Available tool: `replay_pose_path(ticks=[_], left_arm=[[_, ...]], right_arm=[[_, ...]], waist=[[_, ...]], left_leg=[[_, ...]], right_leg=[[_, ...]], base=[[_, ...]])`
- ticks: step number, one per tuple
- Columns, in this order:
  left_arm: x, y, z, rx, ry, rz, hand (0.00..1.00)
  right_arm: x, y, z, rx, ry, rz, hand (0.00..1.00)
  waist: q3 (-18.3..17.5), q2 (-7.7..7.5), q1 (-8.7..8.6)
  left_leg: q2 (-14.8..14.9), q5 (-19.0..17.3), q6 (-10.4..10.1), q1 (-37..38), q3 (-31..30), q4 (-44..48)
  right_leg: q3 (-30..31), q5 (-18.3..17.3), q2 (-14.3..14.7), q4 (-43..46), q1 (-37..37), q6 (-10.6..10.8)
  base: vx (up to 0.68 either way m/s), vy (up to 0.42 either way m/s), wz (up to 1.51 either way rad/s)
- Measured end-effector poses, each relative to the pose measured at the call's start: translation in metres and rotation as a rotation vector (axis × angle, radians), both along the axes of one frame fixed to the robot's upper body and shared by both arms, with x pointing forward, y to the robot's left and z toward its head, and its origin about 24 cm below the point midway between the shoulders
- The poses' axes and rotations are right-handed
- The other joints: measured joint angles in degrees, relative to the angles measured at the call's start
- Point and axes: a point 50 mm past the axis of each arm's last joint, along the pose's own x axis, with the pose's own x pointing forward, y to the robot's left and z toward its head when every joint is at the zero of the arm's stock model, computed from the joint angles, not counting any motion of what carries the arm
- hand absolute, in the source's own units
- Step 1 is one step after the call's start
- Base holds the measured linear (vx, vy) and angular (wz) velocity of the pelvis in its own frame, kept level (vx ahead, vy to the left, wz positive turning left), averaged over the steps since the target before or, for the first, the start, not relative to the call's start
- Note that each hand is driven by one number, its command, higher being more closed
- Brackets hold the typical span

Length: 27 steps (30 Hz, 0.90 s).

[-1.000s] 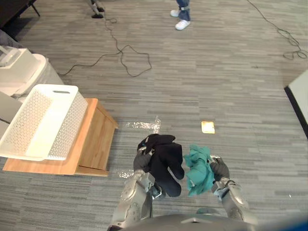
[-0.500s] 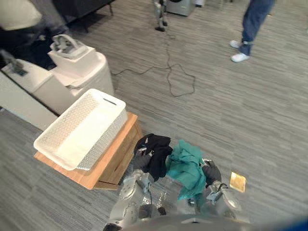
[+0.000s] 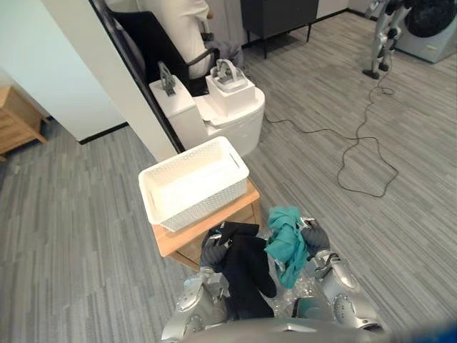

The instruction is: Tidy the bed and pick cloth on bed and put in laundry

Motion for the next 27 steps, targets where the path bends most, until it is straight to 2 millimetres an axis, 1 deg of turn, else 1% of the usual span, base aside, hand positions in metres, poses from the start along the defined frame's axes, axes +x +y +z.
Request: replay_pose_path(ticks=[1,2,3,4,5,6,7,8,9,10,11,12,13,14,15,16,17,18,19,20,21,22,23,24,25,26,27], left_arm=[[-0.001,-0.002,-0.001,-0.009,0.006,0.005,1.0],[-0.002,-0.002,-0.001,-0.01,0.01,0.006,1.0],[-0.003,-0.002,-0.001,-0.011,0.011,0.006,1.0],[-0.003,-0.002,-0.001,-0.008,0.01,0.004,1.0],[-0.002,0.0,0.0,-0.001,0.005,0.003,1.0],[0.0,0.0,0.001,0.002,0.0,-0.001,1.0],[0.001,-0.001,0.001,0.001,-0.004,-0.002,1.0],[0.004,-0.002,0.004,-0.003,-0.019,-0.003,1.0],[0.007,-0.002,0.009,-0.008,-0.041,-0.004,1.0],[0.007,-0.002,0.01,-0.009,-0.047,-0.006,1.0],[0.01,-0.004,0.012,-0.012,-0.056,-0.01,1.0],[0.013,-0.006,0.014,-0.009,-0.063,-0.032,1.0],[0.015,-0.006,0.014,-0.007,-0.066,-0.039,1.0],[0.017,-0.006,0.016,0.004,-0.072,-0.059,1.0],[0.017,-0.004,0.015,0.015,-0.061,-0.07,1.0],[0.016,-0.005,0.014,0.018,-0.056,-0.079,1.0],[0.015,-0.002,0.013,0.036,-0.049,-0.089,1.0],[0.016,0.003,0.013,0.054,-0.05,-0.094,1.0],[0.018,0.003,0.013,0.061,-0.052,-0.101,1.0],[0.018,0.003,0.013,0.061,-0.051,-0.106,1.0],[0.019,-0.001,0.013,0.058,-0.049,-0.129,1.0],[0.019,-0.005,0.012,0.056,-0.044,-0.154,1.0],[0.018,-0.007,0.011,0.055,-0.039,-0.164,1.0],[0.014,-0.012,0.008,0.052,-0.023,-0.194,1.0],[0.011,-0.015,0.006,0.053,-0.012,-0.211,1.0],[0.01,-0.015,0.005,0.054,-0.01,-0.216,1.0],[0.01,-0.017,0.005,0.05,-0.011,-0.216,1.0]], right_arm=[[-0.001,0.0,-0.004,-0.003,0.023,0.005,1.0],[-0.002,0.002,-0.006,0.0,0.034,0.008,1.0],[-0.004,0.011,-0.006,0.022,0.037,0.024,1.0],[-0.003,0.013,-0.005,0.027,0.034,0.025,1.0],[-0.001,0.016,-0.004,0.038,0.027,0.027,1.0],[-0.001,0.021,-0.003,0.053,0.026,0.031,1.0],[-0.001,0.023,-0.003,0.057,0.026,0.033,1.0],[-0.001,0.024,-0.003,0.062,0.026,0.034,1.0],[-0.001,0.027,-0.003,0.069,0.026,0.04,1.0],[-0.002,0.027,-0.003,0.067,0.027,0.045,1.0],[-0.003,0.025,-0.005,0.06,0.035,0.041,1.0],[-0.003,0.024,-0.005,0.057,0.038,0.033,1.0],[-0.002,0.025,-0.005,0.055,0.036,0.03,1.0],[-0.002,0.025,-0.005,0.031,0.028,0.031,1.0],[-0.003,0.022,-0.005,0.015,0.03,0.026,1.0],[-0.003,0.022,-0.006,0.015,0.031,0.025,1.0],[-0.003,0.023,-0.005,0.016,0.027,0.023,1.0],[-0.001,0.025,-0.001,0.016,0.008,0.024,1.0],[0.002,0.027,0.005,0.01,-0.022,0.026,1.0],[0.003,0.027,0.007,0.009,-0.032,0.026,1.0],[0.007,0.025,0.014,0.002,-0.064,0.012,1.0],[0.01,0.023,0.019,0.0,-0.084,-0.009,1.0],[0.011,0.022,0.021,-0.002,-0.09,-0.018,1.0],[0.014,0.02,0.025,-0.01,-0.101,-0.046,1.0],[0.018,0.02,0.028,-0.015,-0.107,-0.057,1.0],[0.02,0.021,0.029,-0.016,-0.11,-0.058,1.0],[0.03,0.024,0.036,-0.017,-0.132,-0.048,1.0]], waist=[[-0.12,-0.24,0.35],[-0.32,-0.96,0.4],[-1.51,-3.05,0.39],[-1.61,-3.73,0.42],[-1.46,-5.1,0.6],[-1.66,-5.67,0.8],[-1.68,-5.71,0.92],[-1.68,-5.7,1.59],[-1.63,-5.52,1.77],[-1.64,-5.48,1.75],[-1.72,-5.31,1.68],[-1.58,-5.65,1.63],[-1.37,-6.08,1.54],[-0.79,-7.1,1.25],[-0.52,-7.26,0.56],[-0.28,-6.8,0.15],[-0.28,-6.73,-0.08],[-0.35,-6.88,-0.1],[-0.34,-6.7,-0.13],[-0.47,-6.64,-0.21],[-0.58,-6.37,-0.46],[-0.58,-6.14,-0.99],[-0.63,-6.08,-1.24],[-0.83,-5.98,-1.48],[-1.25,-6.63,-1.46],[-1.47,-7.0,-1.44],[-2.12,-8.0,-0.3]], left_leg=[[-0.62,5.33,1.96,1.41,0.39,-2.29],[-1.2,5.65,2.12,1.94,0.58,-2.96],[-3.1,5.94,2.54,2.33,-0.09,-4.94],[-3.54,6.02,2.63,2.5,-0.09,-5.24],[-4.31,5.93,2.77,2.46,-0.02,-5.23],[-4.87,5.13,3.35,2.49,0.1,-4.75],[-5.01,4.65,3.34,2.48,0.1,-4.36],[-5.31,3.19,3.59,2.47,0.13,-3.13],[-5.54,1.22,3.78,2.26,0.16,-1.81],[-5.64,0.24,3.81,2.36,0.16,-1.24],[-6.09,-1.64,4.08,2.99,0.05,-0.53],[-7.51,-2.5,4.59,4.17,-0.39,-0.49],[-8.21,-2.71,4.87,4.74,-0.71,-0.57],[-10.14,-3.2,5.66,6.93,-2.36,-1.29],[-10.72,-3.53,6.4,8.88,-4.6,-2.19],[-10.62,-3.68,6.57,9.39,-5.45,-2.3],[-10.23,-3.85,6.86,10.01,-7.1,-2.59],[-9.89,-3.78,6.95,11.01,-9.08,-3.72],[-9.69,-3.51,6.91,11.77,-11.31,-4.92],[-9.69,-3.47,6.88,11.94,-11.96,-5.33],[-9.87,-3.09,6.38,12.61,-14.36,-6.25],[-10.1,-2.7,6.67,13.75,-16.54,-6.81],[-10.23,-2.7,6.62,14.26,-17.55,-7.03],[-10.49,-3.24,5.7,15.7,-19.61,-7.29],[-11.0,-4.16,4.13,16.05,-19.2,-6.58],[-11.35,-4.66,3.38,16.17,-18.72,-6.21],[-11.99,-5.97,1.9,16.62,-16.38,-5.81]], right_leg=[[0.37,-0.52,0.02,0.32,1.08,1.49],[0.37,-0.22,-0.36,-0.05,1.67,1.89],[0.04,0.23,-1.44,-1.89,2.53,2.95],[0.17,0.45,-1.56,-2.53,2.73,3.24],[0.17,1.07,-2.08,-3.97,3.58,4.03],[0.29,1.93,-2.6,-4.96,4.5,4.81],[0.33,2.08,-2.84,-5.07,4.74,4.97],[0.27,2.08,-3.59,-4.82,5.17,4.98],[0.19,1.78,-4.48,-2.84,5.09,4.64],[0.19,1.39,-4.87,-1.43,4.85,4.2],[0.28,0.39,-6.3,4.9,2.9,2.82],[0.37,0.43,-9.15,16.23,-1.06,1.98],[0.48,1.03,-10.4,19.85,-2.38,1.06],[2.03,5.34,-13.13,30.12,-6.1,-2.37],[5.1,8.83,-12.99,36.7,-9.25,-2.7],[5.96,7.49,-12.06,37.91,-9.96,-2.41],[7.2,3.87,-9.28,38.2,-10.91,-1.83],[8.93,0.34,-5.06,35.4,-12.33,-1.08],[10.44,-1.42,-0.77,29.56,-13.2,-0.42],[11.12,-1.58,0.63,27.17,-13.64,-0.12],[13.64,-1.45,4.11,19.88,-14.55,0.65],[16.42,-0.59,6.5,13.3,-14.72,1.92],[17.42,-0.18,7.15,11.34,-14.68,2.44],[20.44,2.39,8.62,6.27,-14.41,2.68],[21.68,7.51,8.58,2.34,-14.18,2.81],[22.2,10.5,8.36,1.11,-14.12,2.47],[22.39,15.53,7.93,-1.27,-13.74,-0.33]], base=[[0.22,0.131,0.28],[0.24,0.118,0.28],[0.21,0.079,0.29],[0.26,0.097,0.29],[0.24,0.104,0.15],[0.22,0.101,0.16],[0.21,0.137,0.14],[0.16,0.137,0.07],[0.13,0.115,0.07],[0.06,0.118,0.11],[0.06,0.13,0.27],[0.08,0.157,0.32],[0.09,0.137,0.52],[0.12,0.136,0.66],[0.13,0.134,0.7],[0.14,0.099,0.68],[0.22,0.072,0.7],[0.28,0.053,0.92],[0.28,0.035,0.81],[0.24,0.0,0.86],[0.27,-0.022,1.0],[0.3,-0.039,1.06],[0.35,-0.076,1.19],[0.42,-0.124,1.0],[0.34,-0.109,0.92],[0.31,-0.117,0.38],[0.26,-0.117,-0.08]])
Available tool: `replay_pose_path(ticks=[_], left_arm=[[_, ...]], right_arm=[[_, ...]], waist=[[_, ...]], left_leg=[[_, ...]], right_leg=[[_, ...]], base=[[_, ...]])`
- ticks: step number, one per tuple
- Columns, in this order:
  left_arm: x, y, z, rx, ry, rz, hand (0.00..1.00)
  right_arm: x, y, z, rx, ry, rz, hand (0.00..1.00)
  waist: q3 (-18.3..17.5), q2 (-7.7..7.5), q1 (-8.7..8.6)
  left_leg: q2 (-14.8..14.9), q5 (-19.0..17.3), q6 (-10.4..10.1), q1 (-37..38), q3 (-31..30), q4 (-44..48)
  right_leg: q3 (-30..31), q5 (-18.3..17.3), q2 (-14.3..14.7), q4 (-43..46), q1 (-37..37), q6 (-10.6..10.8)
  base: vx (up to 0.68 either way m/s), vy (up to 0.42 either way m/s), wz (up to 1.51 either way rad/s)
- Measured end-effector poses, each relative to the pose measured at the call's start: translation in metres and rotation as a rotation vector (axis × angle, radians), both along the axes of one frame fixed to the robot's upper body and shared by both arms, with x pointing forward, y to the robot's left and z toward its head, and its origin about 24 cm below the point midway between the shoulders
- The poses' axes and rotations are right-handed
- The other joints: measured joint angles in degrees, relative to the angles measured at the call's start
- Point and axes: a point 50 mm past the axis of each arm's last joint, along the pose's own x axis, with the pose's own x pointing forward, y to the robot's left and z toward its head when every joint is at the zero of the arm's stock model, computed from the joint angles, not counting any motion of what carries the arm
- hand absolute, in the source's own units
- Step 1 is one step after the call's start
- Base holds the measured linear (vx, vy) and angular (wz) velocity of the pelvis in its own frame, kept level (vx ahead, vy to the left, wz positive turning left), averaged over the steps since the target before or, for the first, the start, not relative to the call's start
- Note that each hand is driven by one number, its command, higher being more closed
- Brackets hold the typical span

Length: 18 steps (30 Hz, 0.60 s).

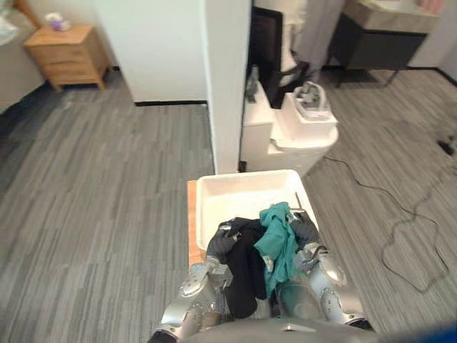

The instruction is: Tidy the bed and pick cloth on bed and put in laundry

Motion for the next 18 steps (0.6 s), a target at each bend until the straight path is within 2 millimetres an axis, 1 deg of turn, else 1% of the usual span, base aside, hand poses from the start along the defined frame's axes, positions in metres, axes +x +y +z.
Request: replay_pose_path(ticks=[1,2,3,4,5,6,7,8,10,11,12,13,14,15,16,17,18], left_arm=[[0.003,-0.002,0.001,-0.005,-0.006,0.01,1.0],[0.004,-0.003,0.001,-0.006,-0.008,0.009,1.0],[0.007,-0.006,0.003,-0.012,-0.016,0.012,1.0],[0.008,-0.005,0.002,-0.01,-0.015,0.015,1.0],[0.009,-0.005,0.002,-0.006,-0.014,0.015,1.0],[0.013,-0.004,0.003,-0.002,-0.021,0.018,1.0],[0.014,-0.004,0.003,-0.001,-0.022,0.017,1.0],[0.009,-0.003,0.0,-0.001,-0.007,0.023,1.0],[0.006,-0.002,-0.002,0.0,0.007,0.024,1.0],[0.002,0.003,-0.006,0.017,0.031,0.022,1.0],[0.0,0.006,-0.008,0.026,0.044,0.024,1.0],[0.0,0.007,-0.008,0.028,0.048,0.026,1.0],[-0.001,0.009,-0.009,0.029,0.053,0.032,1.0],[0.0,0.01,-0.009,0.026,0.058,0.039,1.0],[0.0,0.01,-0.009,0.026,0.059,0.039,1.0],[0.0,0.01,-0.009,0.026,0.06,0.038,1.0],[0.0,0.01,-0.009,0.025,0.062,0.035,1.0]], right_arm=[[0.012,0.001,0.009,-0.013,-0.035,0.015,1.0],[0.014,0.001,0.011,-0.018,-0.044,0.017,1.0],[0.017,-0.001,0.013,-0.041,-0.049,0.01,1.0],[0.017,-0.006,0.013,-0.056,-0.043,-0.014,1.0],[0.018,-0.008,0.013,-0.062,-0.043,-0.022,1.0],[0.019,-0.015,0.016,-0.089,-0.058,-0.041,1.0],[0.019,-0.018,0.017,-0.104,-0.065,-0.046,1.0],[0.02,-0.027,0.029,-0.131,-0.113,-0.066,1.0],[0.022,-0.031,0.043,-0.15,-0.175,-0.077,1.0],[0.027,-0.034,0.069,-0.159,-0.289,-0.081,1.0],[0.032,-0.035,0.083,-0.175,-0.349,-0.073,1.0],[0.035,-0.036,0.09,-0.189,-0.377,-0.07,1.0],[0.042,-0.037,0.104,-0.215,-0.434,-0.062,1.0],[0.052,-0.037,0.127,-0.244,-0.503,-0.047,1.0],[0.057,-0.036,0.137,-0.257,-0.535,-0.038,1.0],[0.059,-0.036,0.142,-0.262,-0.548,-0.034,1.0],[0.06,-0.035,0.151,-0.266,-0.575,-0.031,1.0]], waist=[[0.82,1.85,0.11],[0.83,2.39,-0.27],[0.82,3.94,-1.19],[0.98,3.9,-1.14],[1.05,3.76,-1.1],[1.15,3.52,-1.21],[1.2,3.41,-1.21],[0.81,3.2,-1.19],[0.64,2.9,-1.1],[0.34,2.3,-0.91],[0.26,2.13,-0.95],[0.19,2.07,-0.96],[0.09,1.97,-0.98],[0.0,1.79,-0.89],[-0.02,1.77,-0.89],[-0.02,1.77,-0.86],[-0.04,1.76,-0.75]], left_leg=[[1.29,-1.23,-1.45,-0.76,1.21,1.77],[1.76,-1.95,-1.64,-1.05,1.72,2.21],[3.65,-3.1,-1.06,-0.91,4.67,2.46],[4.56,-3.27,-0.87,-0.57,5.96,2.13],[4.68,-3.26,-0.87,-0.28,6.19,2.09],[4.98,-3.51,-0.22,0.55,6.86,1.58],[4.98,-3.57,-0.05,0.86,6.94,1.53],[4.94,-4.07,0.23,1.3,7.15,1.54],[4.94,-4.25,0.52,1.14,7.4,1.51],[5.16,-4.25,0.53,0.92,8.51,1.32],[5.25,-4.24,0.53,0.89,8.62,1.31],[5.29,-4.24,0.53,0.89,8.68,1.31],[5.44,-4.23,0.5,0.89,8.84,1.32],[5.73,-4.19,0.3,0.83,9.29,1.34],[5.96,-4.17,-0.26,0.81,9.63,1.48],[6.12,-4.23,-0.37,0.82,9.82,1.58],[6.42,-4.3,-0.5,0.82,9.95,1.66]], right_leg=[[0.04,0.03,0.77,-1.84,0.93,-0.28],[-0.2,0.03,0.95,-2.79,1.38,-0.27],[-1.02,0.42,2.13,-4.34,2.33,-0.77],[-1.15,0.55,2.79,-4.9,3.22,-1.02],[-1.17,0.59,2.88,-5.04,3.54,-1.09],[-1.3,0.64,3.09,-5.1,4.21,-1.17],[-1.28,0.68,3.08,-5.14,4.51,-1.22],[-0.95,1.27,3.06,-6.31,5.47,-1.42],[-0.6,1.73,3.02,-7.24,5.73,-1.48],[-0.2,2.24,3.0,-8.76,6.04,-1.8],[-0.21,2.32,3.0,-9.24,6.25,-1.96],[-0.22,2.34,3.02,-9.41,6.32,-2.0],[-0.22,2.39,3.14,-9.74,6.44,-2.06],[-0.21,2.62,3.37,-10.28,6.57,-2.23],[-0.18,2.96,3.58,-10.61,6.7,-2.12],[-0.18,3.08,3.71,-10.86,6.86,-2.21],[-0.21,3.43,3.97,-11.24,7.08,-2.23]], base=[[0.26,-0.117,-0.14],[0.26,-0.099,-0.03],[0.14,-0.057,0.11],[0.14,-0.07,0.06],[0.01,-0.051,0.02],[-0.03,-0.03,0.03],[-0.06,-0.003,0.01],[-0.06,0.02,-0.03],[-0.04,0.031,-0.04],[0.0,0.0,0.0],[0.0,0.0,0.0],[0.05,0.021,0.0],[0.1,0.038,-0.03],[0.11,0.041,-0.06],[0.11,0.036,-0.07],[0.1,0.03,-0.05],[0.15,0.048,-0.05]])
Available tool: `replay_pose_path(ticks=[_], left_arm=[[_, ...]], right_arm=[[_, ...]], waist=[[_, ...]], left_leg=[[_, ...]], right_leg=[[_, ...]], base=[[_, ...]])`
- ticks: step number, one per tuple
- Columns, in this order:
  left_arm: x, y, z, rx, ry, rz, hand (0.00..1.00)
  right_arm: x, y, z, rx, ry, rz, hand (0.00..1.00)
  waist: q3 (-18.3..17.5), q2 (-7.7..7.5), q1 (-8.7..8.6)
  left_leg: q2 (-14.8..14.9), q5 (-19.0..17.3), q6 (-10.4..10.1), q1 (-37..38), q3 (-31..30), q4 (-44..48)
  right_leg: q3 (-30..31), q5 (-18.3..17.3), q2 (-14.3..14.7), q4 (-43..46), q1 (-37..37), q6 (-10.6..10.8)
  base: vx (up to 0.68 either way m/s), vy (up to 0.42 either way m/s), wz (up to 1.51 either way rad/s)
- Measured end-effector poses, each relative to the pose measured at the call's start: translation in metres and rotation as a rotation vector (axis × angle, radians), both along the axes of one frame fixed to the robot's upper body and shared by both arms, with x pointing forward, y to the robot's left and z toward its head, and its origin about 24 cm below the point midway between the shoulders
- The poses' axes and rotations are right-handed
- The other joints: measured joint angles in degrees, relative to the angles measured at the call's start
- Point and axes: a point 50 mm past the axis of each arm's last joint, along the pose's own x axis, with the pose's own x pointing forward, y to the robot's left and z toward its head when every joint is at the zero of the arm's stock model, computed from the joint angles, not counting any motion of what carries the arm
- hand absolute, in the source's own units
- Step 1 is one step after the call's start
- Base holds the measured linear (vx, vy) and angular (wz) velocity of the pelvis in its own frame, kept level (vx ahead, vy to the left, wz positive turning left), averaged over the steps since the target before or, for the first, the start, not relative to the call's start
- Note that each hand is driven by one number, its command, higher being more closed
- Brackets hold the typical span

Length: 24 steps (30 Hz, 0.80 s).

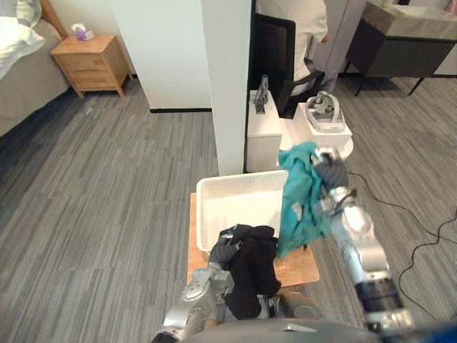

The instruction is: Tidy the bed and pick cloth on bed and put in laundry

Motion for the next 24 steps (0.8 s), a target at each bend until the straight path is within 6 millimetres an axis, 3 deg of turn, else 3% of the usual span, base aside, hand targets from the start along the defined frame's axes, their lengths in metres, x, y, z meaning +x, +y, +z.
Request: replay_pose_path(ticks=[4,8,13,19,24], left_arm=[[0.003,-0.002,0.001,-0.003,-0.004,-0.007,1.0],[0.01,-0.003,0.005,-0.002,-0.018,-0.016,1.0],[0.012,-0.002,0.006,-0.002,-0.021,-0.014,1.0],[0.012,-0.002,0.005,-0.001,-0.009,-0.017,1.0],[0.012,-0.003,0.004,-0.007,0.008,-0.017,1.0]], right_arm=[[0.006,0.0,0.028,-0.02,-0.088,-0.014,1.0],[0.008,-0.008,0.042,-0.069,-0.136,-0.033,1.0],[0.01,-0.002,0.055,-0.094,-0.185,0.019,1.0],[0.012,0.014,0.047,-0.118,-0.136,0.081,1.0],[0.019,0.031,0.02,-0.088,-0.001,0.091,1.0]], waist=[[-0.01,0.0,0.26],[-0.08,-0.12,0.48],[-0.14,-0.21,0.89],[-0.13,-0.2,1.07],[0.02,0.04,1.08]], left_leg=[[0.27,-0.19,-0.35,-0.06,1.47,0.35],[-0.21,-0.18,-0.33,0.02,1.88,0.29],[-0.93,0.08,0.11,0.08,1.87,-0.04],[-0.71,0.06,0.13,-0.2,1.59,0.17],[-0.51,0.01,0.04,-0.57,1.57,1.26]], right_leg=[[0.17,0.25,0.24,-0.81,0.21,0.32],[0.3,0.64,-0.3,-0.8,0.2,0.9],[0.37,0.99,-1.01,-0.79,0.17,1.4],[0.36,0.77,-0.98,-0.79,0.18,1.06],[0.35,0.71,-0.93,-0.36,0.19,0.76]], base=[[0.1,0.053,-0.07],[0.04,0.077,-0.01],[0.01,0.046,0.02],[0.01,-0.003,0.01],[0.0,0.0,0.0]])
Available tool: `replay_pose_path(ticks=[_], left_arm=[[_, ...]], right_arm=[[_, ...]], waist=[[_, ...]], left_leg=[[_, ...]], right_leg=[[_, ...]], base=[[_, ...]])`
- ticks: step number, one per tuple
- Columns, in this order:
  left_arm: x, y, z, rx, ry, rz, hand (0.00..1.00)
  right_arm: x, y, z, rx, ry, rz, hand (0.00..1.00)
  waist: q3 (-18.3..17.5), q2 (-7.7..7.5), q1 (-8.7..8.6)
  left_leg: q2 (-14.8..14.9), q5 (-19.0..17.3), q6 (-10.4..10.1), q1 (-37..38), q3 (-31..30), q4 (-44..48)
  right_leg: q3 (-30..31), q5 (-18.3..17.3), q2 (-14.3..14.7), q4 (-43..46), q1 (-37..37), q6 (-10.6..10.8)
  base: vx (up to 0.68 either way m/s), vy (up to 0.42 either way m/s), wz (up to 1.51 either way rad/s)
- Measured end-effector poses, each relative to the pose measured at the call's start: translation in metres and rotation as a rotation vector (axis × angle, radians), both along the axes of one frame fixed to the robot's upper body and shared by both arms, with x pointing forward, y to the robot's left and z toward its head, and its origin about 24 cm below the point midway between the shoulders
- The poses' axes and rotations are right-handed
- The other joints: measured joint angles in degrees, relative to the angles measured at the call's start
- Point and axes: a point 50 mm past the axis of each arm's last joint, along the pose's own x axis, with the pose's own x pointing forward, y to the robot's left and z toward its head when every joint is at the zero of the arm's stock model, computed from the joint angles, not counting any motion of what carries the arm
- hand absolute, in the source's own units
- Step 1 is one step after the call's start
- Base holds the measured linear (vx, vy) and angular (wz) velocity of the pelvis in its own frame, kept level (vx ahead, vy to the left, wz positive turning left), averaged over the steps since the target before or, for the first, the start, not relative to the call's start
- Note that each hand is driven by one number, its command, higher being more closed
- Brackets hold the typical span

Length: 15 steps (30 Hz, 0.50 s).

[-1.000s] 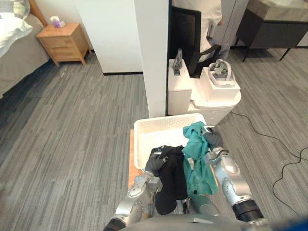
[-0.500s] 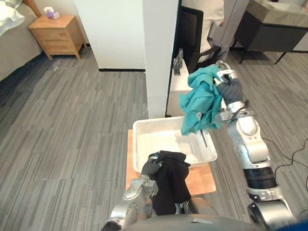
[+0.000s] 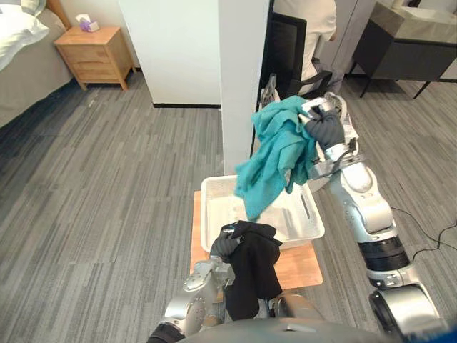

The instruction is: Tidy the bed and pick cloth on bed and put in laundry

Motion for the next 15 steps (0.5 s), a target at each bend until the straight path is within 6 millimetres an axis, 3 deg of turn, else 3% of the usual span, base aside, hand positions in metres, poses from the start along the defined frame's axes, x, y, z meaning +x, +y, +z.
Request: replay_pose_path(ticks=[5,7,10,13,14,15], left_arm=[[0.001,-0.002,0.002,-0.012,-0.003,0.005,1.0],[0.006,-0.004,0.011,-0.027,-0.037,0.003,1.0],[0.015,-0.005,0.02,-0.035,-0.082,-0.001,1.0],[0.024,-0.008,0.029,-0.045,-0.124,-0.011,1.0],[0.028,-0.01,0.036,-0.054,-0.154,-0.015,1.0],[0.031,-0.011,0.042,-0.064,-0.186,-0.01,1.0]], right_arm=[[0.0,0.023,-0.031,0.004,0.134,0.015,1.0],[0.001,0.03,-0.039,-0.009,0.179,-0.011,1.0],[0.008,0.031,-0.036,-0.022,0.191,-0.043,1.0],[0.025,0.028,-0.028,-0.041,0.214,-0.109,1.0],[0.032,0.023,-0.023,-0.037,0.212,-0.146,0.0],[0.041,0.013,-0.02,-0.018,0.225,-0.202,0.0]], waist=[[0.95,0.99,0.26],[2.87,1.54,0.6],[5.64,1.75,1.05],[8.2,3.04,0.98],[9.29,3.7,1.0],[9.93,4.54,1.45]], left_leg=[[-0.24,-0.11,-0.17,-0.31,-0.15,1.19],[-0.76,-0.27,-0.01,-1.44,-0.41,1.85],[-1.21,-0.2,0.32,-4.02,-0.57,2.98],[-1.19,-0.21,0.7,-7.91,-0.41,4.63],[-1.07,0.01,0.4,-9.18,-0.34,5.08],[-1.02,0.2,0.48,-10.53,-0.31,5.27]], right_leg=[[-0.27,-0.08,-0.51,0.94,-0.07,-0.1],[-0.59,-0.34,-1.22,2.13,-1.31,-0.42],[-1.59,-0.83,-2.35,3.0,-3.45,-1.11],[-3.03,-0.69,-3.37,3.1,-6.29,-1.54],[-3.53,-0.52,-3.55,3.01,-7.21,-1.77],[-3.68,-0.3,-3.62,2.74,-8.29,-1.83]], base=[[-0.01,0.011,0.02],[-0.05,0.021,0.07],[-0.05,0.001,0.16],[-0.02,-0.016,0.19],[0.04,-0.017,0.09],[0.06,-0.017,0.09]])
